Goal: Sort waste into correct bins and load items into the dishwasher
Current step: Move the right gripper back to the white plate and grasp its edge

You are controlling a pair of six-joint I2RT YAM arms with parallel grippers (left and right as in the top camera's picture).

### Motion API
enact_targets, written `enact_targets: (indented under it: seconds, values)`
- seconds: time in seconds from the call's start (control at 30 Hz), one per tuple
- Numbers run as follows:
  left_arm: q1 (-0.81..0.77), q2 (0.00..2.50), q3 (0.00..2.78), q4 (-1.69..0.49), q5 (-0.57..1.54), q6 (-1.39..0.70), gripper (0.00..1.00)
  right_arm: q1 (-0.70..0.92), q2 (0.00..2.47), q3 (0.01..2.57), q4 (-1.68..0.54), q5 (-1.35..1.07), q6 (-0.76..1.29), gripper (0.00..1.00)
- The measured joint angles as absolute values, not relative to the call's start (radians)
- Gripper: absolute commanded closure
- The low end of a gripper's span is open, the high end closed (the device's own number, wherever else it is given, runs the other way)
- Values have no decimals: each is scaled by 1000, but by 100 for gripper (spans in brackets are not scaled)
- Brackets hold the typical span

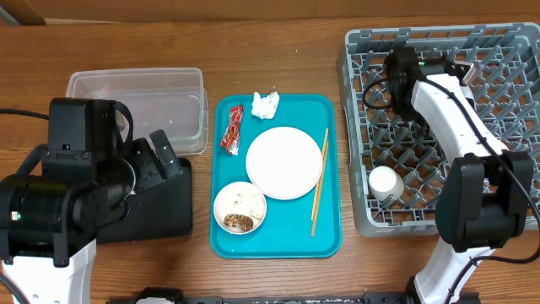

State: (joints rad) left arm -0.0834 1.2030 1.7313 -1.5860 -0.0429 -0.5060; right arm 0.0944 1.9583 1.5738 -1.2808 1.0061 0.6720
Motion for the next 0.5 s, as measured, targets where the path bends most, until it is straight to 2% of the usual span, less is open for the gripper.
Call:
enact_targets:
  seconds: [0.2, 0.5]
  values:
    - [-83, 1203, 1731, -1586, -43, -506, 0, 149, 1833, 1570, -1295, 939, 689, 38]
    - [-83, 1203, 1731, -1586, -43, -506, 0, 303, 1651, 1570, -1385, 778, 688, 35]
